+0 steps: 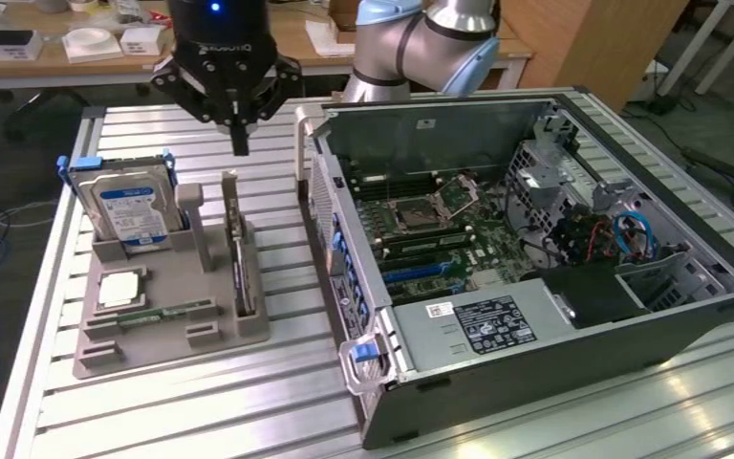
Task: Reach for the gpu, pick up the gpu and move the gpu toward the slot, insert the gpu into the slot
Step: 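Reach for the gpu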
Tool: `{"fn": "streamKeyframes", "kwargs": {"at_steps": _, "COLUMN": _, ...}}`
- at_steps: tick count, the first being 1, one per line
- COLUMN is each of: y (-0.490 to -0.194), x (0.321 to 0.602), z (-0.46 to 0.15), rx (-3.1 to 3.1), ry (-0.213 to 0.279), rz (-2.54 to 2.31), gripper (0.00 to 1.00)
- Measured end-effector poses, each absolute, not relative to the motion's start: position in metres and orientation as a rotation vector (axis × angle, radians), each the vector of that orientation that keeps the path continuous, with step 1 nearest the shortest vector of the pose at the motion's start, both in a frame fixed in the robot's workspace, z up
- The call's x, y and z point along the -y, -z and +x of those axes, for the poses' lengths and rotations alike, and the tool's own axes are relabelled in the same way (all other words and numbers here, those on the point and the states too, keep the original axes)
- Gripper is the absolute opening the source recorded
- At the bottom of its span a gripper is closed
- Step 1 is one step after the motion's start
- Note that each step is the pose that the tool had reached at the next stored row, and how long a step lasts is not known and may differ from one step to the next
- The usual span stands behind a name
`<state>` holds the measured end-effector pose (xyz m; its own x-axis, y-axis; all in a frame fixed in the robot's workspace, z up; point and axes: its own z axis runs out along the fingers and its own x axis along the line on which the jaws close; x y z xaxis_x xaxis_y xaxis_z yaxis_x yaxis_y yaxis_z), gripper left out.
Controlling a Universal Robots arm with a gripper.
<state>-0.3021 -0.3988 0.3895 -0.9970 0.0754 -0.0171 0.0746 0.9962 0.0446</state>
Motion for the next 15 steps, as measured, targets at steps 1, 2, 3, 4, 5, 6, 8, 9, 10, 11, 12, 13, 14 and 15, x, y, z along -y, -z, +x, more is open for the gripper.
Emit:
{"fn": "streamKeyframes", "kwargs": {"at_steps": 1, "y": -0.389, "x": 0.399, "z": -0.305, "rx": -3.120, "ry": -0.069, "rz": 0.117, "gripper": 0.10}}
{"fn": "streamKeyframes", "kwargs": {"at_steps": 2, "y": -0.389, "x": 0.399, "z": -0.308, "rx": -3.121, "ry": -0.069, "rz": 0.117, "gripper": 0.10}}
{"fn": "streamKeyframes", "kwargs": {"at_steps": 3, "y": -0.389, "x": 0.399, "z": -0.310, "rx": -3.122, "ry": -0.069, "rz": 0.117, "gripper": 0.10}}
{"fn": "streamKeyframes", "kwargs": {"at_steps": 4, "y": -0.389, "x": 0.399, "z": -0.313, "rx": -3.122, "ry": -0.068, "rz": 0.117, "gripper": 0.10}}
{"fn": "streamKeyframes", "kwargs": {"at_steps": 5, "y": -0.389, "x": 0.399, "z": -0.317, "rx": -3.123, "ry": -0.069, "rz": 0.117, "gripper": 0.10}}
{"fn": "streamKeyframes", "kwargs": {"at_steps": 6, "y": -0.389, "x": 0.399, "z": -0.320, "rx": -3.123, "ry": -0.069, "rz": 0.117, "gripper": 0.10}}
{"fn": "streamKeyframes", "kwargs": {"at_steps": 8, "y": -0.388, "x": 0.399, "z": -0.326, "rx": -3.124, "ry": -0.068, "rz": 0.117, "gripper": 0.10}}
{"fn": "streamKeyframes", "kwargs": {"at_steps": 9, "y": -0.388, "x": 0.399, "z": -0.329, "rx": -3.124, "ry": -0.068, "rz": 0.118, "gripper": 0.10}}
{"fn": "streamKeyframes", "kwargs": {"at_steps": 10, "y": -0.388, "x": 0.399, "z": -0.332, "rx": -3.125, "ry": -0.068, "rz": 0.118, "gripper": 0.10}}
{"fn": "streamKeyframes", "kwargs": {"at_steps": 11, "y": -0.388, "x": 0.399, "z": -0.335, "rx": -3.125, "ry": -0.068, "rz": 0.118, "gripper": 0.10}}
{"fn": "streamKeyframes", "kwargs": {"at_steps": 12, "y": -0.388, "x": 0.399, "z": -0.337, "rx": -3.125, "ry": -0.069, "rz": 0.117, "gripper": 0.10}}
{"fn": "streamKeyframes", "kwargs": {"at_steps": 13, "y": -0.388, "x": 0.399, "z": -0.337, "rx": -3.126, "ry": -0.068, "rz": 0.118, "gripper": 0.10}}
{"fn": "streamKeyframes", "kwargs": {"at_steps": 14, "y": -0.388, "x": 0.399, "z": -0.337, "rx": -3.126, "ry": -0.068, "rz": 0.117, "gripper": 0.10}}
{"fn": "streamKeyframes", "kwargs": {"at_steps": 15, "y": -0.388, "x": 0.399, "z": -0.337, "rx": -3.126, "ry": -0.068, "rz": 0.117, "gripper": 0.10}}
